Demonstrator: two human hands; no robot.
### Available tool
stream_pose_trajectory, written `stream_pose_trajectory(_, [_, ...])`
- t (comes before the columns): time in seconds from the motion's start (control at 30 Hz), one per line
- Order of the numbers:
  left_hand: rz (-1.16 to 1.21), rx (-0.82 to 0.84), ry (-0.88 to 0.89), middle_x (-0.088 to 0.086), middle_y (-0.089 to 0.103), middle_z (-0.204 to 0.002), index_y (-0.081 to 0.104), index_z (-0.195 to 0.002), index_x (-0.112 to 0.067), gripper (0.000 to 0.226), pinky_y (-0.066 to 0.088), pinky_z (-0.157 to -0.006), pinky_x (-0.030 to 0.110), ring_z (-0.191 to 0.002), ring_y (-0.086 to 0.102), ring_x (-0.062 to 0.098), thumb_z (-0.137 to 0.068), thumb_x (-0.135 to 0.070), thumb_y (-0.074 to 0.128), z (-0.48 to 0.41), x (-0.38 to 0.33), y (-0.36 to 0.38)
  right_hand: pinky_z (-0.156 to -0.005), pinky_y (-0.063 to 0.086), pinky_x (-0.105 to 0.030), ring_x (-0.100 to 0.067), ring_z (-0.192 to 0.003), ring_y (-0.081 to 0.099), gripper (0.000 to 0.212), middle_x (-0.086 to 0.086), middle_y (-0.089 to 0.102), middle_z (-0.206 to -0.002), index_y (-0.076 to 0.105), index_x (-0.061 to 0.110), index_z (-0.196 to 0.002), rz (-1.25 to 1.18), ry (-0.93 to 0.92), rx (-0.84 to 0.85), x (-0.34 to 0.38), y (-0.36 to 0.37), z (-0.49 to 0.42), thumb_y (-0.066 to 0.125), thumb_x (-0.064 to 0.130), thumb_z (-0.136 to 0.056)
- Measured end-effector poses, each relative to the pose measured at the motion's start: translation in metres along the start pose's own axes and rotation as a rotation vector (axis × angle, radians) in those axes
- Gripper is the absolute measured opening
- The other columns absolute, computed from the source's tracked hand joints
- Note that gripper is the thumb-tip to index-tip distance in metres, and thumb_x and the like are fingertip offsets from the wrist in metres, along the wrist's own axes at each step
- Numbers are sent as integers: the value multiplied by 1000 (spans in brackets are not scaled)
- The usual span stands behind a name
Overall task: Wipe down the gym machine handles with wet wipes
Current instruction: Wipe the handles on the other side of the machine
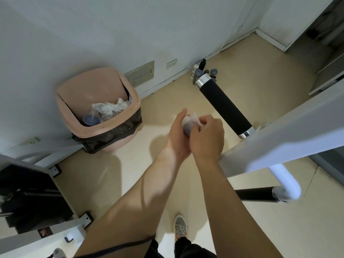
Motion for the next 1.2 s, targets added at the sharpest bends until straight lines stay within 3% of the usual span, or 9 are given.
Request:
stream_pose_trajectory(0.07, [-25, 28, -22, 9, 73, -93, 77, -90, -8, 60, 45, -107, 36, -93, 70, 21, -82, -65, 64, 1, 5, 1, -82, 52, -29, -14, -96, 55, 14, 5, 56, -104, 65, 23, -107, 73, -146, -72, 1, 0, 19, 57, 28, -97])
stream_pose_trajectory(0.2, [-36, -47, 49, 8, 71, -124, 56, -130, -10, 69, 48, -107, 40, -118, 67, 23, -81, -56, 69, -3, 2, -3, -102, 44, -40, -24, -122, 52, 34, -1, 70, -118, 70, 19, -116, 236, -339, -25, -1, 14, 58, 43, 22, -96])
stream_pose_trajectory(0.27, [-63, -58, 87, 9, 71, -127, 56, -132, -10, 53, 45, -111, 42, -123, 65, 25, -92, -43, 67, -6, 2, 2, -112, 38, -40, -21, -137, 44, 43, 0, 63, -135, 58, 18, -136, 176, -375, 85, -10, 15, 75, 37, 23, -98])
stream_pose_trajectory(0.4, [47, -106, 107, 7, 78, -100, 71, -100, -10, 16, 55, -95, 34, -95, 74, 20, -93, -24, 70, -17, 8, 8, -83, 46, -13, -3, -99, 58, 32, 7, 69, -113, 61, 21, -126, -110, -402, 26, -13, -42, 103, 48, 20, -97])
stream_pose_trajectory(0.5, [150, -133, 104, -4, 61, -61, 61, -67, -19, 30, 53, -63, 23, -56, 59, 9, -90, -33, 74, -23, 18, 13, -85, 45, -30, -19, -95, 55, 24, 2, 57, -104, 60, 5, -105, -185, -541, -424, -20, -113, 121, 60, 11, -82])
stream_pose_trajectory(0.57, [185, -175, 85, -7, 53, -55, 54, -64, -21, 35, 48, -55, 20, -49, 51, 6, -88, -33, 77, -25, 31, 16, -86, 45, -47, -32, -104, 51, 47, -6, 48, -114, 50, -2, -116, -217, -414, -620, -43, -146, 111, 70, 13, -76])
stream_pose_trajectory(0.73, [-56, -364, 27, -2, 54, -60, 57, -77, -18, 23, 49, -55, 25, -52, 55, 11, -85, -21, 78, -19, 73, 18, -106, 43, -40, -6, -115, 51, 105, 12, 52, -135, 28, 23, -148, -166, -30, -459, -48, -158, 66, 78, 61, -65])
stream_pose_trajectory(1.03, [346, -130, 249, -8, 46, -44, 46, -49, -21, 42, 38, -50, 15, -40, 43, 4, -88, -19, 63, -46, 28, 20, -76, 49, -37, -33, -88, 68, 87, -8, 66, -116, 46, 4, -137, 85, -171, -491, -45, -154, 51, 77, 55, -73])
stream_pose_trajectory(1.2, [-69, -353, 67, -4, 47, -50, 49, -55, -21, 34, 40, -69, 29, -53, 45, 13, -84, -15, 66, -39, 60, 32, -70, 50, -37, -32, -83, 68, 87, -11, 67, -111, 47, -1, -133, 122, -188, -530, -42, -156, 40, 70, 61, -76])
Point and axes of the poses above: each hand's wrist, its own z-axis away from the middle knuckle, its own y-axis out of the palm, x = y × z, the point moved 8 cm from there along -z, towards the middle knuckle
